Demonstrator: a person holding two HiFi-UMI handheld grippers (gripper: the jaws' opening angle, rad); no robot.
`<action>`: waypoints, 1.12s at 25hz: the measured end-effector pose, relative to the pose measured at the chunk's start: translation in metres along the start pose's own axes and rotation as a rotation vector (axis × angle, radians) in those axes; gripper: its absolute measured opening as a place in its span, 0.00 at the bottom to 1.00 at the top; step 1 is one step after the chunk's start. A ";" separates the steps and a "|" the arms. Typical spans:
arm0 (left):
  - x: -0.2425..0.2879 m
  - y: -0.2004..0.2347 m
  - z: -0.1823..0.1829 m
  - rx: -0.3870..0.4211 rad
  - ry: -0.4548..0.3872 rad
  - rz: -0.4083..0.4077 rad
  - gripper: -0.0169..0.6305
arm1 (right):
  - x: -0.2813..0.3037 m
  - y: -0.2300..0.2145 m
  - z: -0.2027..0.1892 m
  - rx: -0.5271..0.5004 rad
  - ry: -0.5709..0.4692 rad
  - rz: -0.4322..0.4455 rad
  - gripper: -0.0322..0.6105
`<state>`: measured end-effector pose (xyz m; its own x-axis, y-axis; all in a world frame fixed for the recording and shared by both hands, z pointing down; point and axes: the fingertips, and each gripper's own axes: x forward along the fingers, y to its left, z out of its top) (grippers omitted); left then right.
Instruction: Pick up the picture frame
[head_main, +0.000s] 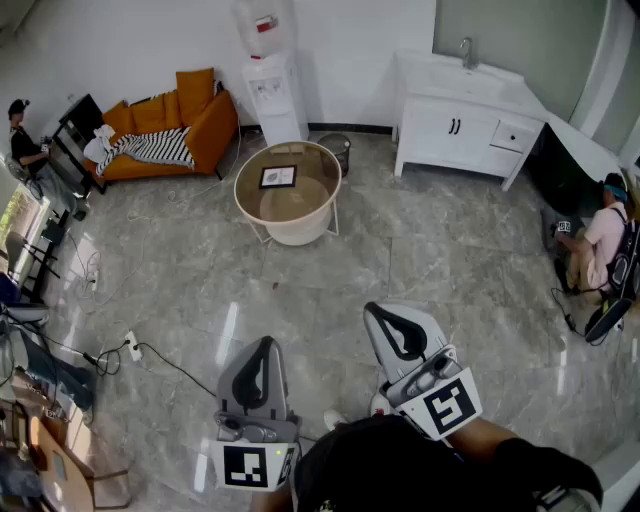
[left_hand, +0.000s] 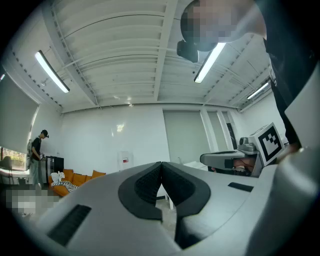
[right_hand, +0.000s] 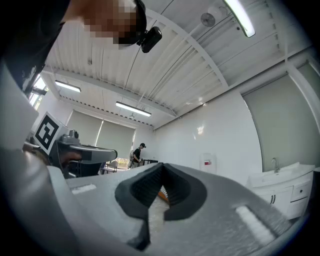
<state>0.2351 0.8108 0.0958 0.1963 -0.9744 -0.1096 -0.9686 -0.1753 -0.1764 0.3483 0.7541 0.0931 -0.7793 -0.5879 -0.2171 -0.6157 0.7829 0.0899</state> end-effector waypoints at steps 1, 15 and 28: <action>-0.003 -0.003 0.000 -0.016 0.016 -0.012 0.05 | -0.005 0.001 0.001 -0.005 0.008 -0.010 0.04; -0.008 0.000 0.017 -0.018 0.017 -0.002 0.05 | -0.007 0.009 0.017 -0.011 -0.007 0.013 0.04; 0.008 -0.051 0.010 -0.049 0.069 0.002 0.05 | -0.044 -0.023 0.004 0.019 0.032 0.040 0.05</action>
<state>0.2872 0.8138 0.0939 0.1847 -0.9819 -0.0422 -0.9756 -0.1781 -0.1282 0.3970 0.7623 0.0966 -0.8069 -0.5617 -0.1829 -0.5815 0.8097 0.0792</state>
